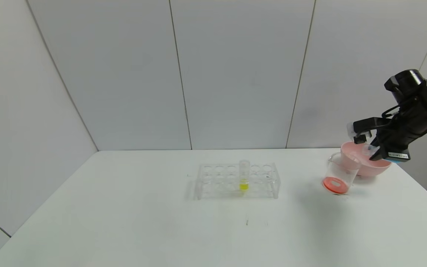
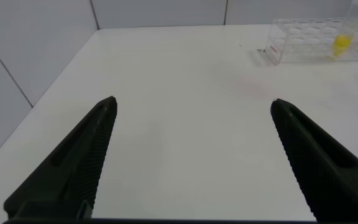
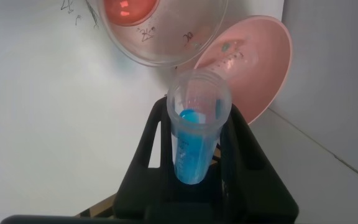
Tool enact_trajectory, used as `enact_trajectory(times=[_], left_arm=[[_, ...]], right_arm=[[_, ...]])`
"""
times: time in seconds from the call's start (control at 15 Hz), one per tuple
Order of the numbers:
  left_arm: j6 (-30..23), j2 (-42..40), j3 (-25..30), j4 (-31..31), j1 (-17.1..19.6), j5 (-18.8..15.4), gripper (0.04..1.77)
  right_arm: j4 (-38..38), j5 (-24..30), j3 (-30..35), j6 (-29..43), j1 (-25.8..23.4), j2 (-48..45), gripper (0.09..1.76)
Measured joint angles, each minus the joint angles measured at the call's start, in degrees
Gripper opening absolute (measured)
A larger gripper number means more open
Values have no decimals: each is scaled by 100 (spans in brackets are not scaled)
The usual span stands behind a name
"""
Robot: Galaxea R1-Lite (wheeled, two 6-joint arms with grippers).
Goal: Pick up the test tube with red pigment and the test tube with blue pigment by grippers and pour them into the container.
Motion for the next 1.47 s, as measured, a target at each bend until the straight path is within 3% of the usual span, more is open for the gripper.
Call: enact_trajectory(times=[1.47], left_arm=[[0,0,0,0,0,0,176]], right_arm=[[-106,-2465,0,233,878,273,50]])
